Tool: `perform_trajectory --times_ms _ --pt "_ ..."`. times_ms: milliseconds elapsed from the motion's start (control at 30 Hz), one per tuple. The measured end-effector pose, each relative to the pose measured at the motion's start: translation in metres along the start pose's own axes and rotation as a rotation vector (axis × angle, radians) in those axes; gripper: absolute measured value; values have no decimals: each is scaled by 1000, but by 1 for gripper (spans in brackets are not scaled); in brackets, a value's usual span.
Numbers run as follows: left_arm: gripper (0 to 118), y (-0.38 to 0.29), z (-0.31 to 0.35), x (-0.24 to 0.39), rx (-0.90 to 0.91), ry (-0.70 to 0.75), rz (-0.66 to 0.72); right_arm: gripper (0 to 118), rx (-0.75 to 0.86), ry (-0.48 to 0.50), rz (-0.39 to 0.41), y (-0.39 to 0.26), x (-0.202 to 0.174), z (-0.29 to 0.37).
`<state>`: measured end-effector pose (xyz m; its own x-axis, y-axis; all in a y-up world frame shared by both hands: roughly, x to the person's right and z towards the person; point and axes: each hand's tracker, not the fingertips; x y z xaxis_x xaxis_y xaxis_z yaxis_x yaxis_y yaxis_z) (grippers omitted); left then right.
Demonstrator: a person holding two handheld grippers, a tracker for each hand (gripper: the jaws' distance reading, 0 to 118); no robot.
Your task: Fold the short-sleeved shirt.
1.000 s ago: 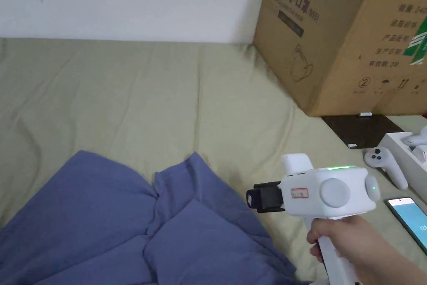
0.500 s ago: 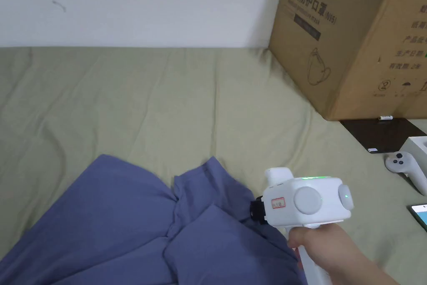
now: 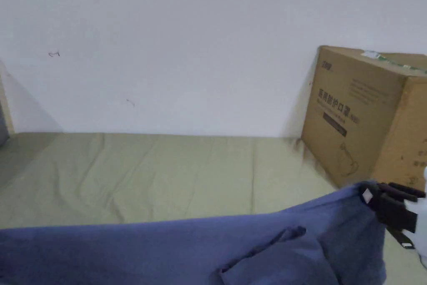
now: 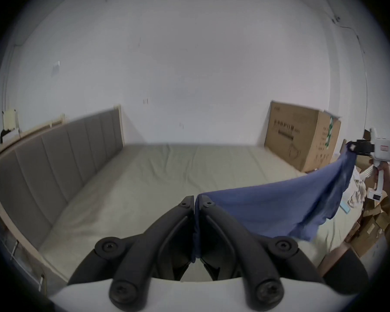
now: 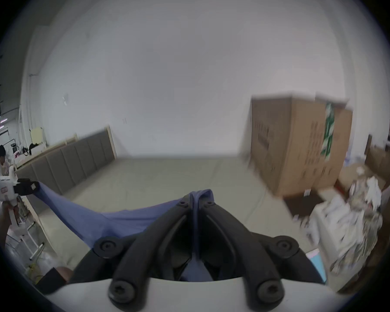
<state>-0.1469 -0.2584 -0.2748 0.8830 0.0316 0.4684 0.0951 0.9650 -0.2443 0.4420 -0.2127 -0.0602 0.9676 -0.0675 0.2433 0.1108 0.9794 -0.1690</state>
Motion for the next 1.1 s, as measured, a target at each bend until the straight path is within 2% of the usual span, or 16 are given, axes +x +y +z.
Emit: perform_trajectory --times_ms 67,133,167,267,367,467,567,800,1000,1100 --pt "2 33 13 5 64 -18 12 3 151 27 23 31 -2 39" --pt "2 61 20 6 100 -35 34 3 167 83 54 55 -1 54" --pt "2 75 21 6 111 -50 35 3 171 20 68 66 -1 60" --pt "2 113 20 8 145 -60 12 3 198 -1 118 94 -4 60" --pt "2 154 9 7 151 -50 -39 3 194 -15 132 124 -11 50" --pt "2 194 -2 13 158 -36 -55 3 229 -55 197 153 -16 34" --pt "2 228 -24 12 167 -24 -45 3 247 -72 196 182 -18 3" --pt "2 280 -121 20 155 65 -44 3 290 -150 192 242 -16 -105" --pt "2 321 -199 30 210 140 -98 3 367 -198 131 299 -2 -197" --pt "2 337 -236 33 240 163 -74 3 390 -219 159 318 -2 -232"
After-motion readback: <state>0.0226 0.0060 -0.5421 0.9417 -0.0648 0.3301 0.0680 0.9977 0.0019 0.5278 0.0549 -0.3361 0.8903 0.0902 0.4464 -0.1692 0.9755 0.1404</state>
